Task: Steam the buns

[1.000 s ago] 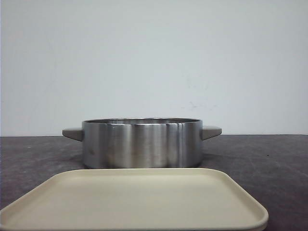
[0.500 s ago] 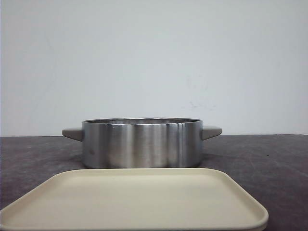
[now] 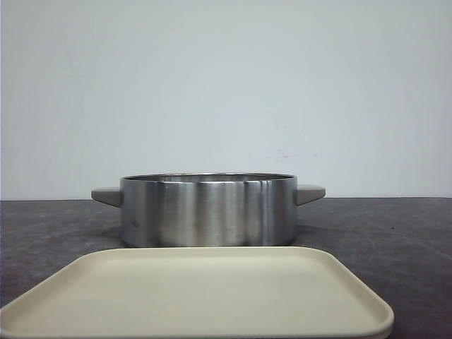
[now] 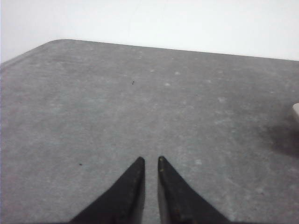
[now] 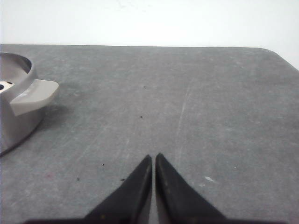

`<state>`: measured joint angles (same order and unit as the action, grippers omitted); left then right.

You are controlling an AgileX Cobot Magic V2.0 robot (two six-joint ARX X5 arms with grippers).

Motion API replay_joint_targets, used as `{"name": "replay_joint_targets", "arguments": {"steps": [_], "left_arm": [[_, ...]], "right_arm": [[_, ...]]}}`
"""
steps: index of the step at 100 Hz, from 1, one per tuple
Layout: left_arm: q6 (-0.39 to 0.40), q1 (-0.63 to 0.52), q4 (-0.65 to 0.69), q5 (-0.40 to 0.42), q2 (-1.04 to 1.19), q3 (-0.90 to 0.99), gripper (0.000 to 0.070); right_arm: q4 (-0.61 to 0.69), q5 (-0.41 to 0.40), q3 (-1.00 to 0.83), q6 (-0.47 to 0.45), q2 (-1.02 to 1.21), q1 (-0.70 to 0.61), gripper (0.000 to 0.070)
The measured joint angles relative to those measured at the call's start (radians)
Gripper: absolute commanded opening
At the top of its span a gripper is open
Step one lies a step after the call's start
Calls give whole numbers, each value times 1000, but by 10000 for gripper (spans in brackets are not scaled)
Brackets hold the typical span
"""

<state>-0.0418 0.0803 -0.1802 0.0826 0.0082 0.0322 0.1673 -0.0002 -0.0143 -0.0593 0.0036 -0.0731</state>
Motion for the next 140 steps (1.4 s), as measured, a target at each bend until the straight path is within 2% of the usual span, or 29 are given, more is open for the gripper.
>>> {"name": "replay_joint_targets", "arguments": {"steps": [140], "left_arm": [[1, 0, -2, -19, 9, 0, 0]], "right_arm": [[0, 0, 0, 0, 0, 0, 6]]}}
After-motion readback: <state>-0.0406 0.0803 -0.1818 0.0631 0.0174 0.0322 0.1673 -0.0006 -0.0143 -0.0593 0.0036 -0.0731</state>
